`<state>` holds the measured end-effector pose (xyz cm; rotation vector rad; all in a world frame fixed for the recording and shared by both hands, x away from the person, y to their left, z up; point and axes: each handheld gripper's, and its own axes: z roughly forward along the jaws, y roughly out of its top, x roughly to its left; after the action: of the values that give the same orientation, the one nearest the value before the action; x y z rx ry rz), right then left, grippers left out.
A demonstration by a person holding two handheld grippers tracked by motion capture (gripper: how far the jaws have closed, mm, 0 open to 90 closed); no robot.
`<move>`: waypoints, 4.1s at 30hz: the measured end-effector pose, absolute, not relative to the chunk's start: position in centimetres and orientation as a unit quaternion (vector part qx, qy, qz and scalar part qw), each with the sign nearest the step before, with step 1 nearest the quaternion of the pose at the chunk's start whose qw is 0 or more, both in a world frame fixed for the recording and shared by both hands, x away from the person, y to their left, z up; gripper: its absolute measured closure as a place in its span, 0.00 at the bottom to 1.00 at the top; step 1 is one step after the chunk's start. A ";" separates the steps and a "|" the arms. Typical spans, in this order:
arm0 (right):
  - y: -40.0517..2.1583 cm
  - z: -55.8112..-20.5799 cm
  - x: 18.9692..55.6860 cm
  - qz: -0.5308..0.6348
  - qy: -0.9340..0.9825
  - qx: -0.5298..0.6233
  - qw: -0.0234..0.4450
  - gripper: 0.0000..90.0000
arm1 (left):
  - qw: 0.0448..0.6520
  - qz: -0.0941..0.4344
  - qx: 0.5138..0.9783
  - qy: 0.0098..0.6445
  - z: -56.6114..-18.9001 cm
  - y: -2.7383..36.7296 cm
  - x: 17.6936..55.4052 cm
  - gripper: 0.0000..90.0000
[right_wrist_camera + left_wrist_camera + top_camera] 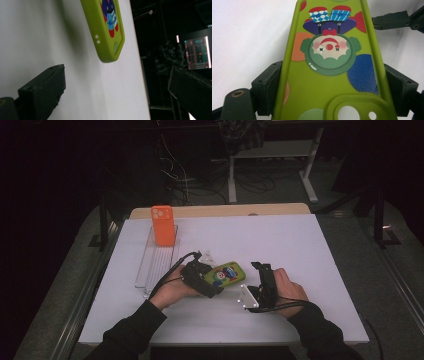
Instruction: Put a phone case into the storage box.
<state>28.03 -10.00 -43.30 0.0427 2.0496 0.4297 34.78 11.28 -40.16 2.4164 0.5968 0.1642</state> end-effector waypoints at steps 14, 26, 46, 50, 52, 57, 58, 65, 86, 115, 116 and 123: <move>-8.2 -43.7 27.2 0.160 0.830 -0.023 0.533 0.15 | 0.319 0.061 0.921 0.217 -39.9 10.9 34.4 0.18; -7.0 -44.1 26.7 0.149 0.823 -0.064 0.544 0.43 | 0.325 0.055 0.922 0.204 -40.0 10.0 33.7 0.17; -6.6 -44.5 26.2 0.138 0.817 -0.094 0.552 0.79 | 0.324 0.057 0.922 0.206 -40.0 10.1 33.8 0.17; -6.6 -44.4 26.1 0.133 0.819 -0.095 0.550 0.82 | 0.326 0.051 0.920 0.209 -39.9 10.2 34.0 0.17; -6.6 -44.5 26.1 0.132 0.818 -0.096 0.551 0.83 | 0.331 0.050 0.917 0.214 -40.0 10.2 34.0 0.17; -6.6 -44.5 26.1 0.130 0.818 -0.097 0.552 0.84 | 0.329 0.051 0.919 0.212 -40.0 10.2 33.9 0.16; -6.6 -44.5 26.1 0.130 0.819 -0.096 0.551 0.84 | 0.331 0.050 0.919 0.210 -40.0 10.2 34.0 0.16; -6.6 -44.5 26.1 0.128 0.818 -0.094 0.552 0.84 | 0.335 0.050 0.919 0.200 -39.8 10.6 33.9 0.07; -8.8 -43.5 27.8 0.138 0.835 -0.011 0.532 0.84 | 0.341 0.047 0.918 0.197 -39.2 12.8 34.7 0.00; -11.6 -41.0 30.4 0.334 0.852 0.262 0.305 0.84 | 0.357 0.057 0.901 0.241 -38.9 13.6 35.5 0.00; -11.7 -40.9 30.4 0.343 0.849 0.273 0.295 0.84 | 0.363 0.056 0.898 0.244 -38.9 13.6 35.5 0.00; -12.5 -40.8 31.2 0.384 0.835 0.323 0.227 0.84 | 0.384 0.062 0.884 0.260 -38.4 13.8 35.7 0.00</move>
<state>31.20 -12.45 -40.80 0.8907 2.3003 1.0579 35.73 13.77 -38.44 2.2521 0.6634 0.1584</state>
